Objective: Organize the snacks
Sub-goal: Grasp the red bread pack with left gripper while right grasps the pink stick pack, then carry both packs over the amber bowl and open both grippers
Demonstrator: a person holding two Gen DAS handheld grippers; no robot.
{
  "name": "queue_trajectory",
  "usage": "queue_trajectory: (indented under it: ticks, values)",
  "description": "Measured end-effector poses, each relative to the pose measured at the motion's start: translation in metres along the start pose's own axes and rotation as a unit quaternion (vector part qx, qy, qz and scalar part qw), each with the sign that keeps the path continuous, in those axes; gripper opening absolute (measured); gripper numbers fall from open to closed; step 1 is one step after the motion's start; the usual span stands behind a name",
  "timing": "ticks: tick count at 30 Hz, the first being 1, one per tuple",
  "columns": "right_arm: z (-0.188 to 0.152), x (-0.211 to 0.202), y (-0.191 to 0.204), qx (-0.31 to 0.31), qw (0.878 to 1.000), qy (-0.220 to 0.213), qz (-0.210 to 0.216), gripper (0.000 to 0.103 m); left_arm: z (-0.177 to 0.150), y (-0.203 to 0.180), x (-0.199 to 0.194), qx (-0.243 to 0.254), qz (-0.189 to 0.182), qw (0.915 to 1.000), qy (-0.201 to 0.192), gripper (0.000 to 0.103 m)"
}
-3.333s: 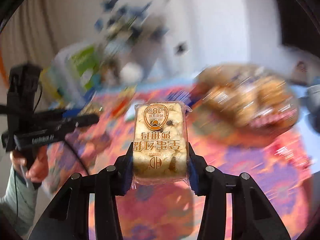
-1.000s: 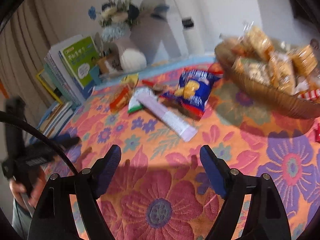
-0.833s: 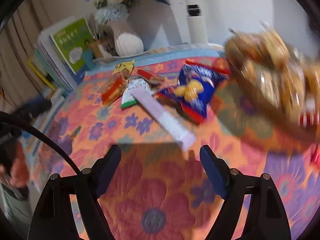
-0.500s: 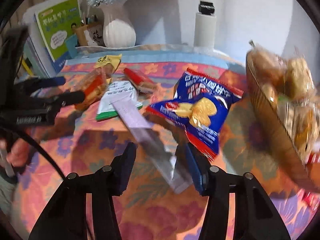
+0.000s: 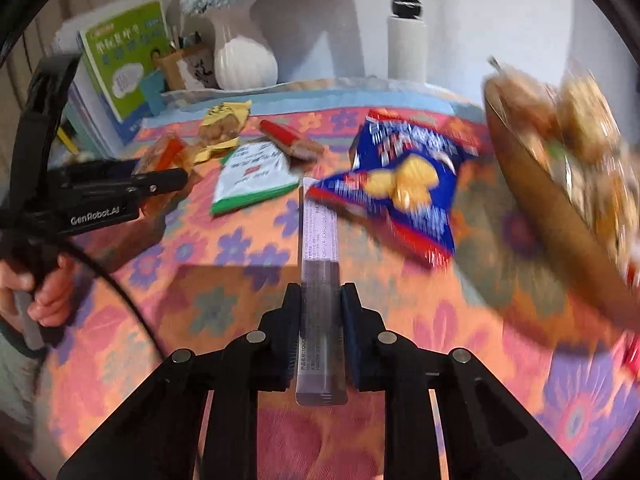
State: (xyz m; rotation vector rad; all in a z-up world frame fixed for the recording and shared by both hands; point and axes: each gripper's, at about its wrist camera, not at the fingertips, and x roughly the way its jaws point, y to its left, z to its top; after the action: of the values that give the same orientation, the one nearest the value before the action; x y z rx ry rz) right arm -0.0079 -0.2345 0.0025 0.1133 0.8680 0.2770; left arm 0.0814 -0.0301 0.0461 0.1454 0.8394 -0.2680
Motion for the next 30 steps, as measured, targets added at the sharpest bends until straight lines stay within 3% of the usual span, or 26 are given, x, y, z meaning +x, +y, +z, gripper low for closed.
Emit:
queue_trajectory:
  ticks: [3, 6, 10, 15, 20, 25, 30]
  values:
    - [-0.024, -0.016, 0.003, 0.017, 0.999, 0.011, 0.029, 0.019, -0.022, -0.001, -0.026, -0.026, -0.007, 0.9996, -0.008, 0.049]
    - [-0.039, -0.026, 0.015, 0.004, 1.0, 0.01, 0.028, 0.02, -0.04, -0.006, -0.038, -0.047, 0.015, 0.9988, 0.0, 0.049]
    - [-0.035, -0.018, 0.03, -0.026, 0.999, 0.021, 0.01, 0.022, -0.061, -0.007, -0.047, -0.072, -0.033, 0.9955, -0.052, 0.049]
    - [-0.027, -0.006, 0.04, -0.059, 0.998, 0.013, -0.026, 0.022, -0.064, 0.003, -0.049, -0.1, -0.048, 0.9908, -0.078, 0.049]
    - [-0.04, -0.007, 0.07, -0.127, 0.986, -0.018, -0.105, 0.019, -0.066, 0.002, -0.058, -0.097, -0.048, 0.9893, -0.098, 0.049]
    - [-0.044, -0.02, 0.068, -0.079, 0.997, -0.009, -0.011, 0.019, -0.068, 0.001, -0.061, -0.094, -0.04, 0.9888, -0.109, 0.049]
    - [-0.042, -0.051, 0.039, 0.0, 0.998, -0.031, 0.059, 0.019, -0.063, -0.004, -0.064, -0.082, -0.035, 0.9906, -0.103, 0.048]
